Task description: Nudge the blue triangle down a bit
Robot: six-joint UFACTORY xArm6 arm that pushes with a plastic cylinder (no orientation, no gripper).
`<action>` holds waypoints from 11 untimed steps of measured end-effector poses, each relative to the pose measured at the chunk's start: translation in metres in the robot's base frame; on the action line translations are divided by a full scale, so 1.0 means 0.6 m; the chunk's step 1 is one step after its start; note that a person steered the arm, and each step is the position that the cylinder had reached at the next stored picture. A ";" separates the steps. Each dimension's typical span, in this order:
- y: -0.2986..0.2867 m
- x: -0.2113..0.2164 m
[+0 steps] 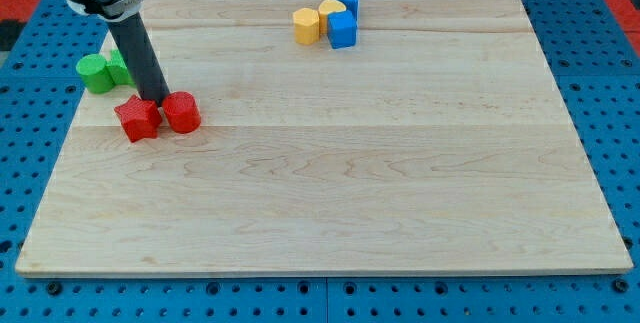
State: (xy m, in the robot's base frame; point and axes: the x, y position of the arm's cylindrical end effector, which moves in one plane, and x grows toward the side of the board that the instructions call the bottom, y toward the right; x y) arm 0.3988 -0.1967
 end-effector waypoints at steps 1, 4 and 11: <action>0.007 -0.025; 0.091 -0.072; 0.246 -0.333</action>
State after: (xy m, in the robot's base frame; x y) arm 0.1990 -0.0491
